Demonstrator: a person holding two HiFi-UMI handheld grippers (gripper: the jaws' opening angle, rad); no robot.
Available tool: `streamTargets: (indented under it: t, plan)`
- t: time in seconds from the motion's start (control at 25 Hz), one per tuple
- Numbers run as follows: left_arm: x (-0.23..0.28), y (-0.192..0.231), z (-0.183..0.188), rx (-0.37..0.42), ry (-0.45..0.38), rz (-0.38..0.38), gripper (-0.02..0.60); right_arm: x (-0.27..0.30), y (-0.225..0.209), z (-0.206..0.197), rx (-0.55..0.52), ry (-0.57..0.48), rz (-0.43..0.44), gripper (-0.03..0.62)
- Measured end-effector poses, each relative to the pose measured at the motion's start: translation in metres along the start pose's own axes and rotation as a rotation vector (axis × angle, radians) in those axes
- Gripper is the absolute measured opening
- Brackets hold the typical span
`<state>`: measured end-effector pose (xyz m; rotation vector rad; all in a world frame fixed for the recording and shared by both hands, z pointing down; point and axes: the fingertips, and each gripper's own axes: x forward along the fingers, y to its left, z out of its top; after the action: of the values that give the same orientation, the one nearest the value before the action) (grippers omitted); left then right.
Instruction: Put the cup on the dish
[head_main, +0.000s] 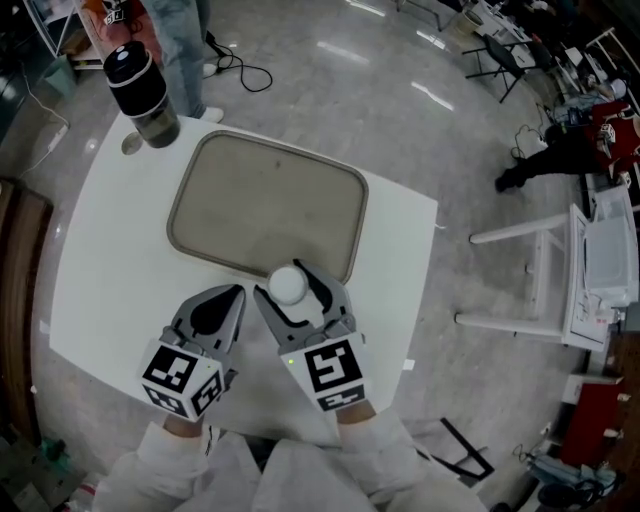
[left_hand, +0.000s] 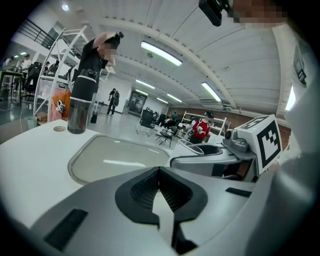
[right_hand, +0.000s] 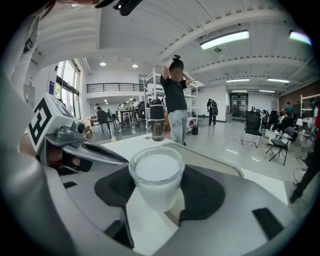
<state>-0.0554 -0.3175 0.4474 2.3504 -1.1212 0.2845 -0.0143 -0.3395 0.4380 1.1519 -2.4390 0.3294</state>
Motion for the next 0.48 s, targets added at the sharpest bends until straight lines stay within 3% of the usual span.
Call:
streamTargets:
  t: [0.48]
  plan:
    - [0.048, 0.037, 0.017, 0.057, 0.013, 0.001, -0.005, 0.056, -0.031, 0.003, -0.017, 0.022, 0.011, 0.272]
